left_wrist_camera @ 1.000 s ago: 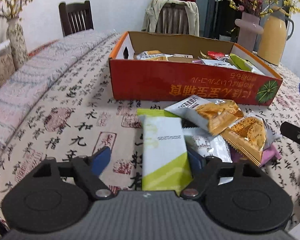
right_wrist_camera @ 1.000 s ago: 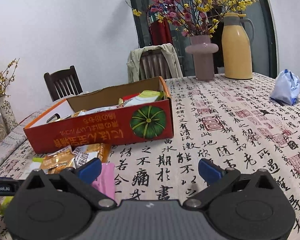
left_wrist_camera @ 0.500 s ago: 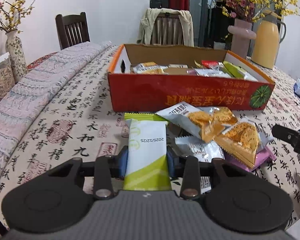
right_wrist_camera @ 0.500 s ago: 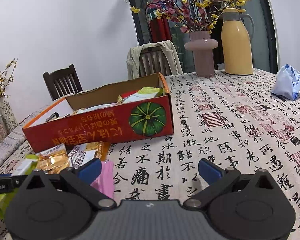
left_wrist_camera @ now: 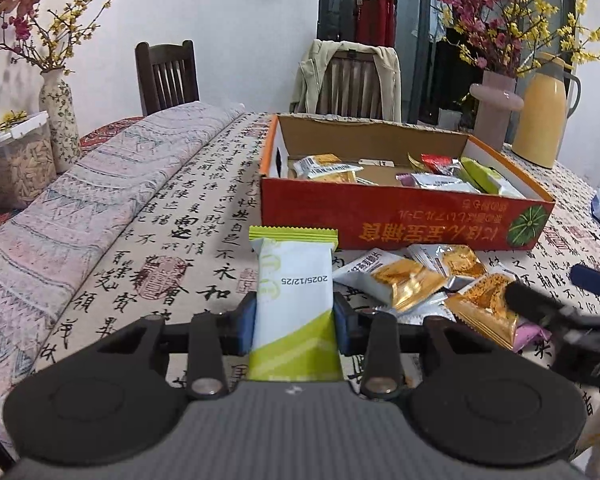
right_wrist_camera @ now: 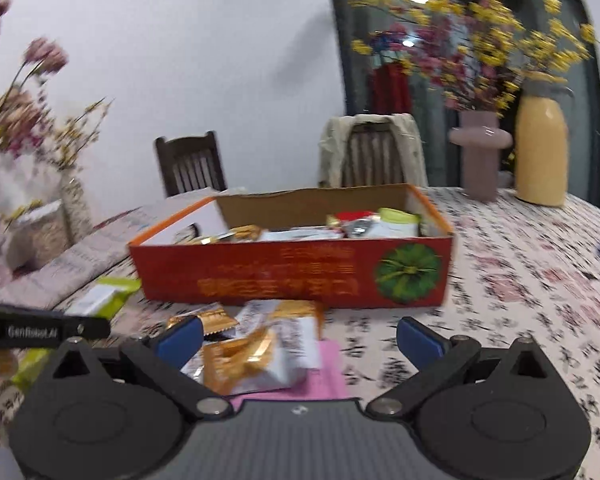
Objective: Organize snacks
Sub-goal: 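Grasp a gold-foil cracker packet with the right gripper while the left gripper holds the bar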
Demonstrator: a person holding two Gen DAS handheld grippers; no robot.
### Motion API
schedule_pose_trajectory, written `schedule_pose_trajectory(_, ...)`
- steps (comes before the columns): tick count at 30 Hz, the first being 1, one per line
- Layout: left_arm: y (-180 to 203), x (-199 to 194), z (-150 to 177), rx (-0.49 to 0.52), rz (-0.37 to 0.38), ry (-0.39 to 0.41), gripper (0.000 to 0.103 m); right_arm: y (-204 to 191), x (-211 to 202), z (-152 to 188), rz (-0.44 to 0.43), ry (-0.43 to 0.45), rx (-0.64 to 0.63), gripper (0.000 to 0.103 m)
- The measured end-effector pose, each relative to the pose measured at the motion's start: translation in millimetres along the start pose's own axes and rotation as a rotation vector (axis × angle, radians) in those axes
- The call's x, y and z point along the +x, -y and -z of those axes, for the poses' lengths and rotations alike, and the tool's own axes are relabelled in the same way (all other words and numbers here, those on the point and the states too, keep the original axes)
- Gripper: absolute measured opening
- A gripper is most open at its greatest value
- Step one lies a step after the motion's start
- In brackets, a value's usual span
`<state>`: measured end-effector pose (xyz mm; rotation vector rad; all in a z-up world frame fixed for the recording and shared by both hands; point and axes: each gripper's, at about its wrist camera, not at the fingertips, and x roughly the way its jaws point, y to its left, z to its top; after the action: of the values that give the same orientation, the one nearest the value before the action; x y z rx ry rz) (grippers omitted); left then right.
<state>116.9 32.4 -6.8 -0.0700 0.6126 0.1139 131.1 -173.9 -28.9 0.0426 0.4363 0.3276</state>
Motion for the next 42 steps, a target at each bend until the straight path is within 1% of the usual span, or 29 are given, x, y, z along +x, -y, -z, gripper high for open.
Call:
schedule_pose_trajectory(4, -3, -3, 1, -0.004, 0.001, 0.005, 0.038, -19, 11, 2, -0.013, -0.021, -0.076, 0.1)
schedule_pose_trajectory(7, -5, -4, 1, -0.006, 0.003, 0.007, 0.038, -27, 19, 5, -0.002, -0.047, -0.121, 0.093)
schedule_pose_trajectory(9, -6, -4, 1, -0.008, 0.004, 0.007, 0.038, -29, 24, 5, -0.004, -0.069, -0.137, 0.085)
schedule_pose_trajectory(12, -7, -3, 1, -0.01, 0.005, 0.004, 0.038, -34, 26, 6, -0.011, -0.088, -0.168, 0.082)
schedule_pose_trajectory(17, -6, -3, 2, -0.005, 0.01, 0.002, 0.038, -34, 28, 7, -0.021, -0.109, -0.17, 0.074)
schedule_pose_trajectory(19, -6, -2, 2, -0.003, 0.01, 0.001, 0.038, -32, 28, 6, -0.021, -0.112, -0.168, 0.072)
schedule_pose_trajectory(21, -5, -2, 2, -0.003, 0.009, 0.001, 0.038, -33, 29, 7, -0.019, -0.113, -0.175, 0.067)
schedule_pose_trajectory(23, -5, -2, 2, -0.003, 0.009, 0.002, 0.038, -33, 30, 8, -0.008, -0.121, -0.179, 0.056)
schedule_pose_trajectory(24, -5, -2, 2, -0.002, 0.009, 0.002, 0.038, -33, 30, 8, -0.005, -0.122, -0.177, 0.056)
schedule_pose_trajectory(31, -3, -4, 1, 0.004, 0.012, 0.008, 0.038, -29, 24, 5, -0.02, -0.098, -0.156, 0.045)
schedule_pose_trajectory(42, 5, -12, -13, 0.024, 0.028, 0.06, 0.038, -26, 11, -6, -0.014, -0.033, -0.148, 0.042)
